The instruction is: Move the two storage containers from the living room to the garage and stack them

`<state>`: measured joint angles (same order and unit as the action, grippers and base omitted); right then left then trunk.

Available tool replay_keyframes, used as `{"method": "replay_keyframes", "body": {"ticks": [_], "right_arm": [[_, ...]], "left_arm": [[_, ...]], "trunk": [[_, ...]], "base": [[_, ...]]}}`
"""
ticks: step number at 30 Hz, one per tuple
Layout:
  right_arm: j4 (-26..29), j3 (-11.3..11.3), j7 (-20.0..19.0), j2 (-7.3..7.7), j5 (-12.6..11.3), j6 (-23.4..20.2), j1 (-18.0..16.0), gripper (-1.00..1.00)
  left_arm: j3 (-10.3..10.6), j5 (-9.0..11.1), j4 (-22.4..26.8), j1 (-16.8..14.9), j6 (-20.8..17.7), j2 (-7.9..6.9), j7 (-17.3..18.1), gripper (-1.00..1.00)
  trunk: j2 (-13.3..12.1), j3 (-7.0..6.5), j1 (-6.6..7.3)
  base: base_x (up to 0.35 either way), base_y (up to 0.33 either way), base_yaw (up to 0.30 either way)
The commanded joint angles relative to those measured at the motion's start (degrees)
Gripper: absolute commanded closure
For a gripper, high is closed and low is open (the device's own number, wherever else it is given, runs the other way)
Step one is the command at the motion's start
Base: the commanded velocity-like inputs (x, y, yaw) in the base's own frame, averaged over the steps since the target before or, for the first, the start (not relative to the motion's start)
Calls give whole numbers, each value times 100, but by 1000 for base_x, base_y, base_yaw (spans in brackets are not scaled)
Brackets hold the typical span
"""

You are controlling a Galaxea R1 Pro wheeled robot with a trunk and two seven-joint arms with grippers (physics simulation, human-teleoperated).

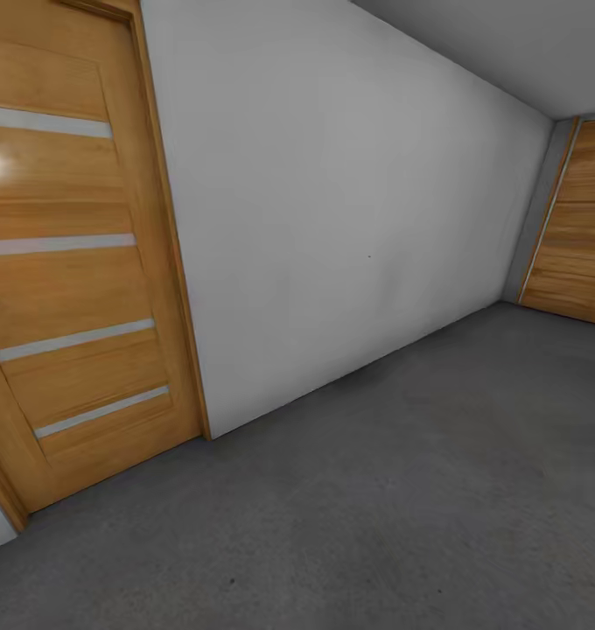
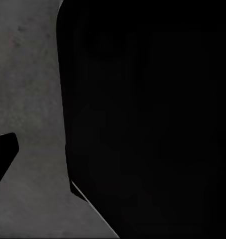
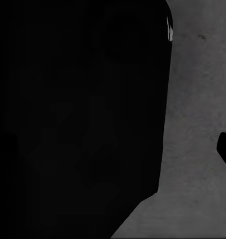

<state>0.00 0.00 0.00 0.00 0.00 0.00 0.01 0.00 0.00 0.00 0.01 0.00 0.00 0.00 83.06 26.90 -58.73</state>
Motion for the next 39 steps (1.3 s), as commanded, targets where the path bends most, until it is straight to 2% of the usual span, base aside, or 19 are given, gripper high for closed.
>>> {"method": "replay_keyframes", "body": {"ticks": [1,4,14,21,26,39], "right_arm": [[0,0,0,0,0,0,-1,-100],[35,-62,16,26,97,35,-10,-100],[61,-112,9,35,97,273,-18,-100],[55,-103,15,22,90,491,-18,-100],[56,-107,13,18,88,492,-18,-100],[53,-108,9,22,88,606,-18,-100]], "left_arm": [[0,0,0,-1,0,0,0,-100],[-30,26,-8,-11,17,58,9,-100],[-61,44,242,-17,204,61,0,-100],[-60,45,253,-16,210,62,-5,-100],[-61,51,255,-16,211,62,-8,-100],[-19,13,256,-11,211,26,-22,-100]], "trunk": [[2,3,0],[2,3,0],[2,3,0],[2,3,0],[2,3,0],[2,3,0]], "base": [[0,0,0],[0,0,0],[0,0,0],[0,0,0],[0,0,5],[0,0,245]]}}
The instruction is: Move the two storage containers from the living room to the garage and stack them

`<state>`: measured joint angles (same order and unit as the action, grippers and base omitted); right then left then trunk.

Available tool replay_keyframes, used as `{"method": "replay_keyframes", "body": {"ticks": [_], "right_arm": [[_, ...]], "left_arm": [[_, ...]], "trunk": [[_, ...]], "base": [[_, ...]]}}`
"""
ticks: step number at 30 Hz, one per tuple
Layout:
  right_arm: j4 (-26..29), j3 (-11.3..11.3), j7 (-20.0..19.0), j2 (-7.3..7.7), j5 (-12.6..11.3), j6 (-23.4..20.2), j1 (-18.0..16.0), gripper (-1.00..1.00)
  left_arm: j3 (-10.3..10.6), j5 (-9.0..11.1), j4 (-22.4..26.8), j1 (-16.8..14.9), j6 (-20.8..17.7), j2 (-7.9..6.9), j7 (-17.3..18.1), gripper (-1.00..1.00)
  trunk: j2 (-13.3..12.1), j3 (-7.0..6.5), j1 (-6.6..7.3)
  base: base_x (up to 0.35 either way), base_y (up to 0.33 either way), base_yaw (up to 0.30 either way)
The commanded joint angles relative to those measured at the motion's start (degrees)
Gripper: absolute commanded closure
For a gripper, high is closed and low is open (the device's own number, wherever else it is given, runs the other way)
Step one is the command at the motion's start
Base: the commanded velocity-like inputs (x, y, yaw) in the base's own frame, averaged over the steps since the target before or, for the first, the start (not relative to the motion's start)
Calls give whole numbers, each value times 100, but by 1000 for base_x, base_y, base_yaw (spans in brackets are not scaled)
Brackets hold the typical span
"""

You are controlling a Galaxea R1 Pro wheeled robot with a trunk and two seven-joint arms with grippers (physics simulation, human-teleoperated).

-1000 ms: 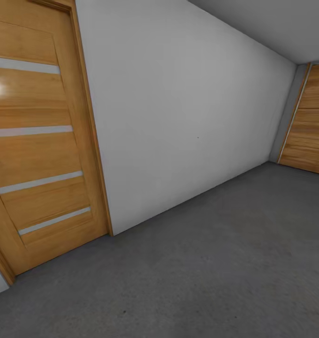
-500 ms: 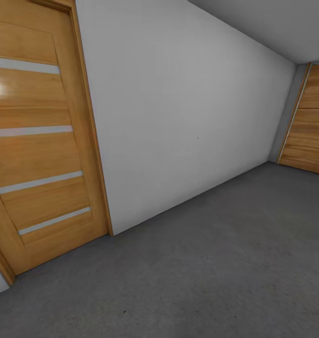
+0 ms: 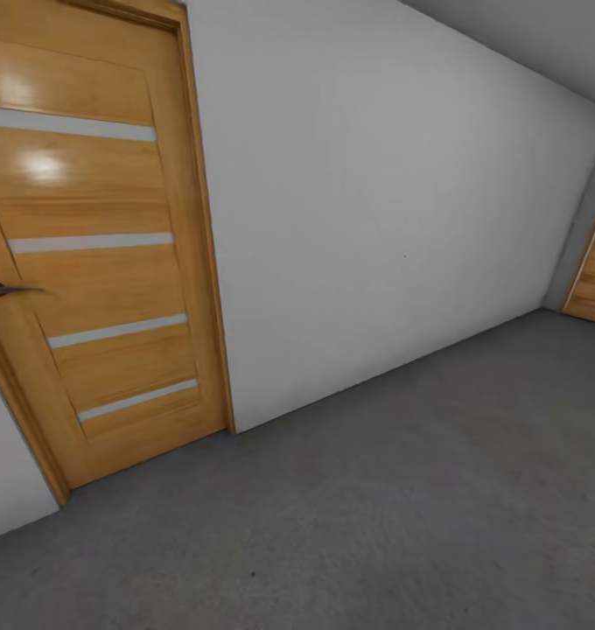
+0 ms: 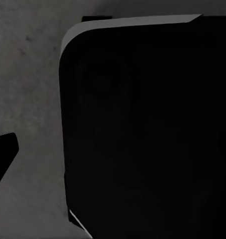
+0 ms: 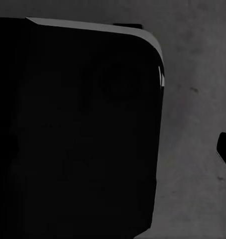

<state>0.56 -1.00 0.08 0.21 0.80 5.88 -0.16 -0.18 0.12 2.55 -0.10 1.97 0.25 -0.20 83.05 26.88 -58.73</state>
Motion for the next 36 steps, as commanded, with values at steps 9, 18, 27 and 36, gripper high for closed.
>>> {"method": "replay_keyframes", "body": {"ticks": [9,18,27,36], "right_arm": [[-3,-8,1,3,12,25,-2,-100],[-3,-22,-63,8,17,11,-2,-100],[-3,-23,-11,5,10,2,-2,-100],[-3,-23,-4,5,8,2,-2,-100]], "left_arm": [[0,-3,0,-4,14,1,-15,-100],[0,-3,0,-4,14,1,-16,-100],[0,-3,2,0,14,1,-16,-100],[0,-3,0,-3,14,1,-16,-100]], "trunk": [[2,5,0],[2,5,0],[2,5,0],[2,5,0]], "base": [[0,0,269],[0,0,269],[0,0,270],[0,0,269]]}}
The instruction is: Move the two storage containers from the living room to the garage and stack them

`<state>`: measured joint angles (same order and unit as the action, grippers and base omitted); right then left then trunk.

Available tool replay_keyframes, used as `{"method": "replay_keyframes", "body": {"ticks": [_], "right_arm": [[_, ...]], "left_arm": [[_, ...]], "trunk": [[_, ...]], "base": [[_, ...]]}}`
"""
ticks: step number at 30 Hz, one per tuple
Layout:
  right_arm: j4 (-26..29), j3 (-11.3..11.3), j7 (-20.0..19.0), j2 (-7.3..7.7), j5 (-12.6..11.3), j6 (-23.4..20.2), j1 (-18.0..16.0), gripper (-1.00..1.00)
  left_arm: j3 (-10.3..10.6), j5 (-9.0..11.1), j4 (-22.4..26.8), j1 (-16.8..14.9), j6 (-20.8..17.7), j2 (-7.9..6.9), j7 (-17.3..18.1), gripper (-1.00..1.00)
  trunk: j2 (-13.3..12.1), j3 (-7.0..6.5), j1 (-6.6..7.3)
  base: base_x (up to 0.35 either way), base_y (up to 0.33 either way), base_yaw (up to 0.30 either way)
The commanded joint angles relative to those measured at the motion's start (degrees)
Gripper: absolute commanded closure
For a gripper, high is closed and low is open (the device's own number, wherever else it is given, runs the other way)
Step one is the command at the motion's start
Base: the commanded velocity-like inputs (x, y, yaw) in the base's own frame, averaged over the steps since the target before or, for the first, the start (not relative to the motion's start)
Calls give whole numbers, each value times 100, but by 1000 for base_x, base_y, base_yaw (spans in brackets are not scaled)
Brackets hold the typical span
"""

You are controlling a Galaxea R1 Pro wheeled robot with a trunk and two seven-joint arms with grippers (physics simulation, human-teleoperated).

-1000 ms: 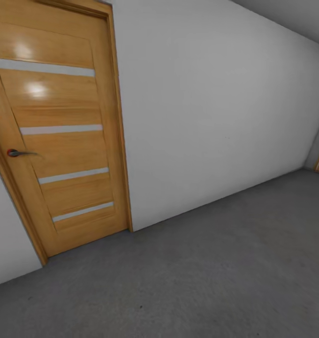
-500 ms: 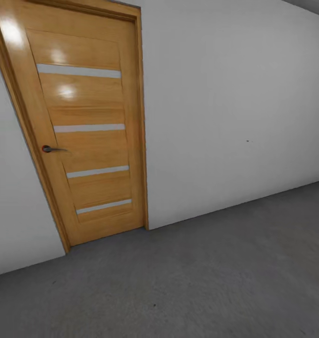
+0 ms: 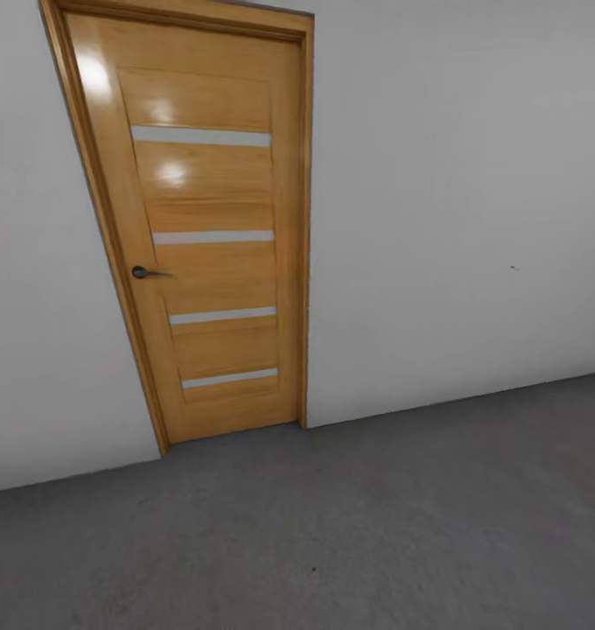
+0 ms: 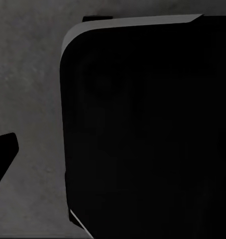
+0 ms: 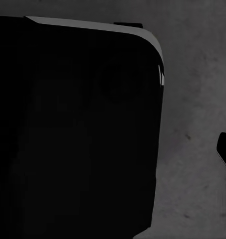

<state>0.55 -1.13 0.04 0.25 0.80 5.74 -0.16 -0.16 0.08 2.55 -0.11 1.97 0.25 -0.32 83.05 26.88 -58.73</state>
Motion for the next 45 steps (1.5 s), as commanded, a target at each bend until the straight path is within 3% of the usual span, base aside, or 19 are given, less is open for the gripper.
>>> {"method": "replay_keyframes", "body": {"ticks": [1,34,45], "right_arm": [[-2,-10,1,1,8,18,-2,-100],[-28,24,5,1,-3,41,-2,-100],[-29,25,11,12,-53,26,-2,-100]], "left_arm": [[-1,1,1,-2,14,1,-3,-100],[-1,1,4,0,14,1,-5,-100],[-23,29,2,-5,17,11,-8,-100]], "trunk": [[3,5,0],[3,-39,0],[3,-45,0]], "base": [[0,0,269],[0,0,267],[0,0,60]]}}
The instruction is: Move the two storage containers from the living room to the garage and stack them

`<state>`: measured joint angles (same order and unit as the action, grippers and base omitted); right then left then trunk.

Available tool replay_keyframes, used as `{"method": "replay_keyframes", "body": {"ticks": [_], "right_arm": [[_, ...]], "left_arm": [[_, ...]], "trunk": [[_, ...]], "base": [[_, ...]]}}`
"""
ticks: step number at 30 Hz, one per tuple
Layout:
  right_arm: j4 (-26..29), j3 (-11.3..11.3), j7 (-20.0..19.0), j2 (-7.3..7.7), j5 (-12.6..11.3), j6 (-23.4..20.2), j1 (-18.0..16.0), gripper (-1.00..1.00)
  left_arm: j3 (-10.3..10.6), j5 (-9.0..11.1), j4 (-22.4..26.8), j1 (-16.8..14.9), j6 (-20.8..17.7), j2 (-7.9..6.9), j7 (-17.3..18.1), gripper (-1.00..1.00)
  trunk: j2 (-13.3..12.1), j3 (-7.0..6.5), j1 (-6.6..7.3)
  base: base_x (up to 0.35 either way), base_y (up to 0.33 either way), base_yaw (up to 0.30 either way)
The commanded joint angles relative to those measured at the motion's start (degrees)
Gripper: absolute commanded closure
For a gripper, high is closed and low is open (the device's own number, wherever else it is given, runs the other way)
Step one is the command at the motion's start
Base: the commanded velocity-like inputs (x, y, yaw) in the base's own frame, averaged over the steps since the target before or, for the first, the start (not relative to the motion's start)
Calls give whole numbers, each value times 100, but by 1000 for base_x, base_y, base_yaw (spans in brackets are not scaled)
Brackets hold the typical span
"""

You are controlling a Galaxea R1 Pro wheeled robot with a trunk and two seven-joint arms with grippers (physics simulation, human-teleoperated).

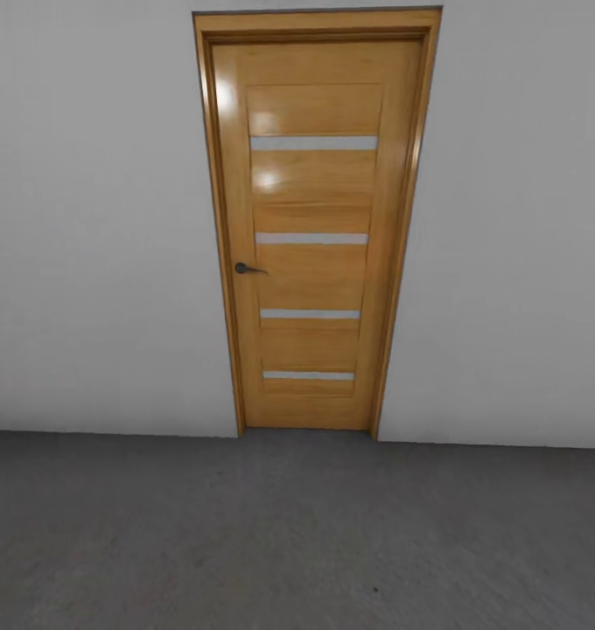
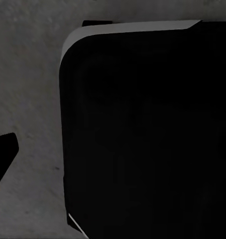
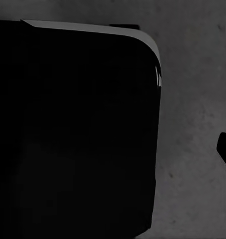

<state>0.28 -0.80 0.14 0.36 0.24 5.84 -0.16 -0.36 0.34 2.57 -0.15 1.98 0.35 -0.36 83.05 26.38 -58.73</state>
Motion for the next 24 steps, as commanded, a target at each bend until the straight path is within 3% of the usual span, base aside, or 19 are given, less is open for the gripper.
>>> {"method": "replay_keyframes", "body": {"ticks": [1,13,24], "right_arm": [[-1,-4,2,11,-1,15,-2,-100],[-1,-27,4,37,25,22,-2,-100],[-1,-1,11,40,14,170,-2,-100]], "left_arm": [[-5,3,-2,-2,15,0,-2,-100],[-7,28,-10,1,-21,9,-36,-100],[-7,207,71,-2,-57,7,-112,-100]], "trunk": [[3,5,0],[3,5,0],[3,5,0]], "base": [[6,0,4],[243,0,1],[321,0,0]]}}
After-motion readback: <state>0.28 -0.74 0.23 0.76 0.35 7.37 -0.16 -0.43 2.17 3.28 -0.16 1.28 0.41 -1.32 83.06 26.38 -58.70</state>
